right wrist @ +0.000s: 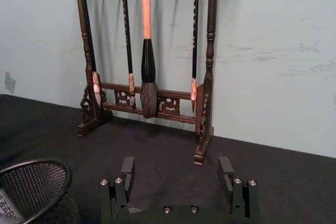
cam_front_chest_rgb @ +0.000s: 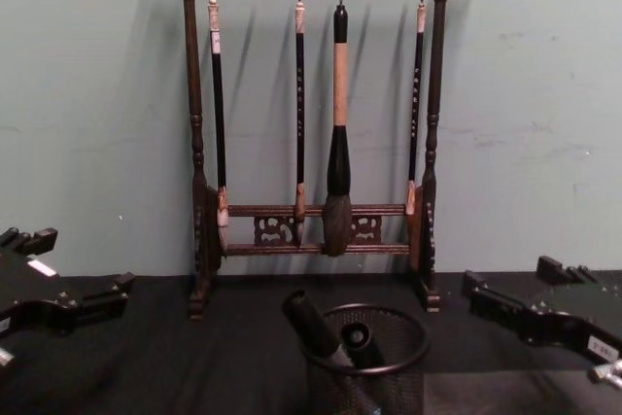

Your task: Pick up the water-based marker from the table and place it into the pen holder.

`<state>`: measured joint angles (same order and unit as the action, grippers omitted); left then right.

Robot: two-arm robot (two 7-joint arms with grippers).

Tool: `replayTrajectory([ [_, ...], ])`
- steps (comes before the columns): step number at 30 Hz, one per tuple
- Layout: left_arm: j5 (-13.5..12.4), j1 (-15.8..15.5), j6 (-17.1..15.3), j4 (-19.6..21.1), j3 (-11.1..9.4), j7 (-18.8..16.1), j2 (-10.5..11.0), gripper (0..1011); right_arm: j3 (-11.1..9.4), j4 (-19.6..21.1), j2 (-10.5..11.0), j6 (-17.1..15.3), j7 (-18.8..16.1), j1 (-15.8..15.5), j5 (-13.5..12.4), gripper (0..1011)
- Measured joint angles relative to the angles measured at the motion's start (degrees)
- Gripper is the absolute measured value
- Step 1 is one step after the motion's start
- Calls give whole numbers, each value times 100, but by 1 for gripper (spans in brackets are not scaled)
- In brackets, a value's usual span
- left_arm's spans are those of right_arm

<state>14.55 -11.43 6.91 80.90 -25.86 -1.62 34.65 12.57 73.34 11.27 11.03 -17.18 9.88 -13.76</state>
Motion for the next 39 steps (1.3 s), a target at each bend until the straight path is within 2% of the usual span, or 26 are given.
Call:
replayTrajectory([
  [21, 0, 0, 0, 0, 0, 0, 0, 1009, 61, -524, -78, 284, 32, 183, 358, 1002],
  [39, 0, 0, 0, 0, 0, 0, 0, 1009, 63, -510, -72, 287, 29, 178, 352, 1002],
])
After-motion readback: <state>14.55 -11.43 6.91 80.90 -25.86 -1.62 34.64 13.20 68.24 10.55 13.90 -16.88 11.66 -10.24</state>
